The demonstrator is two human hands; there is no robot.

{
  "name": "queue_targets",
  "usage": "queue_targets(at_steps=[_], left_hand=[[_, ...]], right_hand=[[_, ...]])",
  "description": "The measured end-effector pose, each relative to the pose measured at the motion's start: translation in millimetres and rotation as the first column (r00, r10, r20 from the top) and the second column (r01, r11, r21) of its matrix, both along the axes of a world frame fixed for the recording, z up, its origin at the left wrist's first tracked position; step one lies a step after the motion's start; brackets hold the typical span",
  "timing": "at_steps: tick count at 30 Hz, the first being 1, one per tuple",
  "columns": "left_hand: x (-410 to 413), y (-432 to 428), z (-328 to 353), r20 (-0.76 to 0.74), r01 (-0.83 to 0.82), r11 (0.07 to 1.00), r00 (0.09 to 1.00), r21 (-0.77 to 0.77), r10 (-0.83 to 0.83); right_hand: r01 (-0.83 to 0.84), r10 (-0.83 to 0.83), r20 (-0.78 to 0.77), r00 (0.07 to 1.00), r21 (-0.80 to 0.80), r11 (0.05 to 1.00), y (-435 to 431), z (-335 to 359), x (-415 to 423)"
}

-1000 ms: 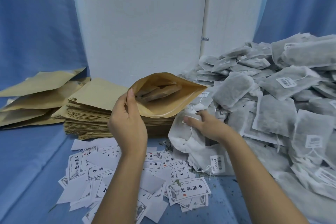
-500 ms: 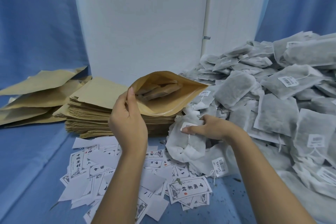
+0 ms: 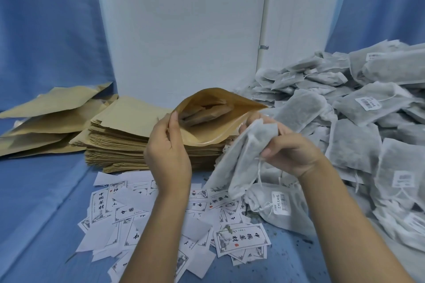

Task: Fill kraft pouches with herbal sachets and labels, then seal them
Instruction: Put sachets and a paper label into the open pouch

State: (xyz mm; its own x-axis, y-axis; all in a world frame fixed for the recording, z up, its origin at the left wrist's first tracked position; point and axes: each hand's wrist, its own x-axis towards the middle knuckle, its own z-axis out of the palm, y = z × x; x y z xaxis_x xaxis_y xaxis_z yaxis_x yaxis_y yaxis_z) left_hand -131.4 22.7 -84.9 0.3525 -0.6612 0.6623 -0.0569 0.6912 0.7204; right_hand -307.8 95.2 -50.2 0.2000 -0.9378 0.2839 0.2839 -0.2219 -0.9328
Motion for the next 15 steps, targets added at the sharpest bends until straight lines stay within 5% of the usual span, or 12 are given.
queue_targets(at_steps=[3,7,12,15], left_hand=[[-2,1,-4,0.118,0.002,1.0,0.993,-0.006,-0.001],[-7,4,-7,0.2,0.026,0.999,0.979,0.019,-0.029],[-8,7,-4,0.186,0.023,0.997,0.982,0.07,-0.036],[-6,3,-2,0.121,0.023,0.992,0.992,0.121,-0.038]], right_hand=[[0.063,-0.048,0.272,0.961,-0.049,0.997,2,10,6],[0.305,-0.25,0.308,0.918,-0.142,0.942,-4,19,20],[0.667,-0.71,0.07,0.701,-0.419,0.616,-16,12,36],[0.59,-0.919,-0.143,0.367,-0.729,0.348,-19,5,36]])
